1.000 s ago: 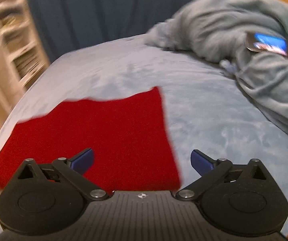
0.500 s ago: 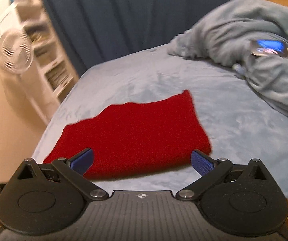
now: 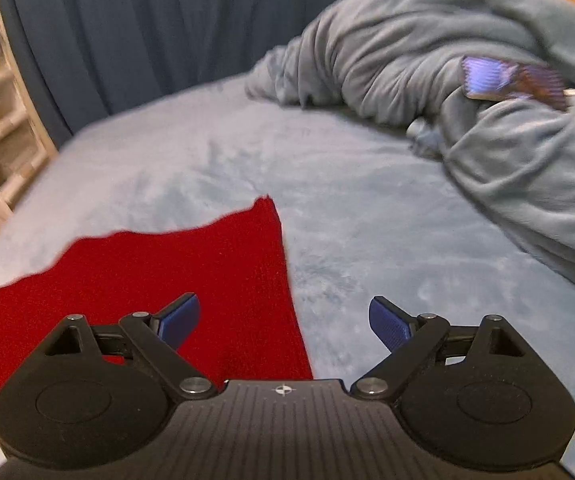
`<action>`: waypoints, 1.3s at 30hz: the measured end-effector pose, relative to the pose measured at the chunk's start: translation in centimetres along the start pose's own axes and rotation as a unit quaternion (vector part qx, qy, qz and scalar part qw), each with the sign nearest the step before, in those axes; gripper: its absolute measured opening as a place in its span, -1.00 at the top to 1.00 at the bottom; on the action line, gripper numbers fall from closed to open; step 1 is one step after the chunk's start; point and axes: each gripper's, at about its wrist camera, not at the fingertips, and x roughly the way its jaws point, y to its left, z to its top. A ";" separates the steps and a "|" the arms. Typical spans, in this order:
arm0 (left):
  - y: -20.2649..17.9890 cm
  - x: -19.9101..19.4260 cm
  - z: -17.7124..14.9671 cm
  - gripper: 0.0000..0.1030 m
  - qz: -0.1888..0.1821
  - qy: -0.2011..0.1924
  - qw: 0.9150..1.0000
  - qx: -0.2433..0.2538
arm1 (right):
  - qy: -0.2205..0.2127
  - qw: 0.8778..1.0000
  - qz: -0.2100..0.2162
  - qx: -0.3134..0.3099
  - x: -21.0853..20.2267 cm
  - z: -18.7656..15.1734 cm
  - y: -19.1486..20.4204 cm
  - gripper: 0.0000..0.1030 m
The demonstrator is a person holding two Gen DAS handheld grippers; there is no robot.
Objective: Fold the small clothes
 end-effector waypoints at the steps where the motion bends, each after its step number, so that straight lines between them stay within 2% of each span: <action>1: -0.2 0.4 0.4 -0.99 0.002 0.002 1.000 0.002 | 0.015 1.000 -0.001 -0.004 1.8 0.3 0.3 -0.79; 4: -0.8 1.5 1.5 -0.99 0.010 0.003 1.000 0.005 | 0.053 0.998 -0.022 0.003 5.8 0.3 0.3 -0.77; 6: -0.8 2.2 2.1 -0.99 0.019 0.001 1.000 -0.002 | 0.088 0.994 -0.062 0.018 7.7 -0.3 -1.2 -0.79; 7: -0.7 2.5 2.2 -0.99 0.022 0.000 1.000 -0.006 | 0.100 0.992 -0.065 0.035 8.0 -0.6 -2.4 -0.80; 10: -0.3 3.2 2.4 -0.99 0.029 0.006 0.999 -0.016 | 0.110 0.987 -0.046 0.111 6.8 -1.6 -6.7 -0.82; 12: -0.2 3.4 2.3 -0.99 0.033 0.010 0.999 -0.014 | 0.106 0.981 -0.069 0.146 4.9 -1.8 -8.6 -0.80; 14: -0.4 3.1 2.0 -0.99 0.033 0.011 0.999 -0.011 | 0.092 0.982 -0.048 0.159 2.3 -2.0 -9.4 -0.80; 17: -0.7 1.5 1.2 -0.99 0.033 -0.001 0.999 -0.004 | 0.053 0.991 -0.003 0.125 -3.8 -2.3 -7.7 -0.81; 20: -1.1 -0.8 0.0 -0.99 0.029 -0.018 0.999 0.009 | 0.013 0.997 0.046 0.054 -10.7 -3.3 -4.1 -0.98; 22: -1.3 -2.6 -1.1 -0.99 0.015 -0.025 0.999 0.017 | -0.004 0.996 0.092 0.018 -14.8 -4.8 -1.8 -0.99; 24: -1.6 -4.4 -2.2 -0.99 0.004 -0.034 0.999 0.025 | 0.005 0.990 0.142 0.014 -17.8 -6.4 0.1 -0.99; 25: -1.7 -5.2 -2.7 -0.99 0.002 -0.039 0.999 0.028 | 0.012 0.988 0.152 0.015 -18.9 -7.2 0.8 -0.99; 28: -2.1 -7.7 -4.1 -0.99 -0.006 -0.055 0.997 0.045 | 0.012 0.989 0.147 0.010 -21.7 -8.8 2.6 -0.99; 32: -2.9 -10.4 -5.8 -0.99 -0.017 -0.071 0.995 0.074 | -0.028 0.994 0.109 -0.002 -24.6 -10.3 4.2 -0.99; 39: -3.5 -12.4 -7.4 -0.99 -0.028 -0.080 0.993 0.087 | -0.029 0.992 0.119 -0.012 -26.4 -11.5 5.1 -0.99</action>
